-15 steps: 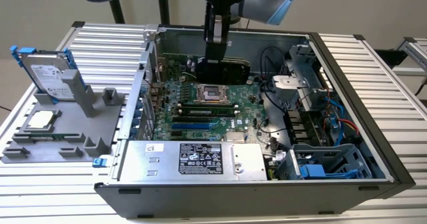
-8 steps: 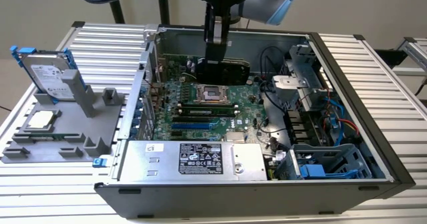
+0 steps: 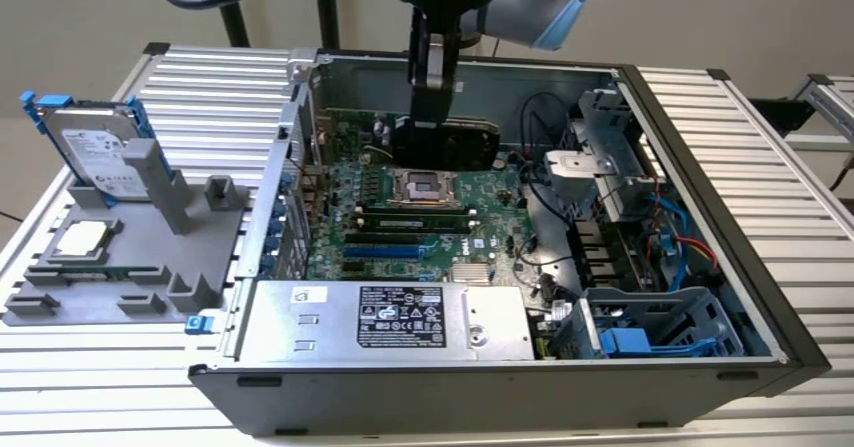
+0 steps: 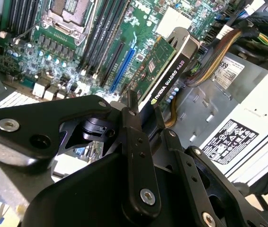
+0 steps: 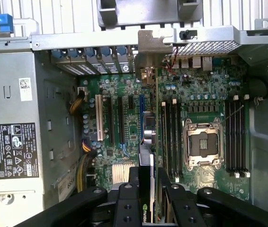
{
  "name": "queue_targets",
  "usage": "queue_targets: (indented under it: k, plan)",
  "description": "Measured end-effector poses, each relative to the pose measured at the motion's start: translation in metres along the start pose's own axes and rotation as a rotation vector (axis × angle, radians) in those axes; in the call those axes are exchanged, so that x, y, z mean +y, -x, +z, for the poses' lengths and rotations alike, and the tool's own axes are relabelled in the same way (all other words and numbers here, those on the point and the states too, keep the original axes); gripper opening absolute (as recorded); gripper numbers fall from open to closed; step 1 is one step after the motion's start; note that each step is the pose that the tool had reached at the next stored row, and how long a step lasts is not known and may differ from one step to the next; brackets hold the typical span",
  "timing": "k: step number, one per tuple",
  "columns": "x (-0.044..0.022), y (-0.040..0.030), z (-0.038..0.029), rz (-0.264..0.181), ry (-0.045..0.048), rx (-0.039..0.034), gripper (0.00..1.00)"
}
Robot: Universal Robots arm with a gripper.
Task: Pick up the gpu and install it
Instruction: 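Insert the gpu into the slot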
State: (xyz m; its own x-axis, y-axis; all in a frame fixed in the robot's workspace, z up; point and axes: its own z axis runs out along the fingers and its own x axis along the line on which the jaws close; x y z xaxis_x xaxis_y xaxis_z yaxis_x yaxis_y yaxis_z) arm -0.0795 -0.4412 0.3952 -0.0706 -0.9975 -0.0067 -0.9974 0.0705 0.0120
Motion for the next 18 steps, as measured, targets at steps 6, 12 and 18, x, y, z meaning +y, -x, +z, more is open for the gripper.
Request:
queue_targets:
  k: [6, 12, 18]
  plan:
    - [0.0, 0.0, 0.0012, 0.0, 0.0001, 0.0002, 0.0]
    - [0.0, 0.0, 0.0023, 0.0, 0.0, 0.0, 0.0]
    - [0.0, 0.0, 0.0036, 0.0, 0.0001, 0.0002, 0.0]
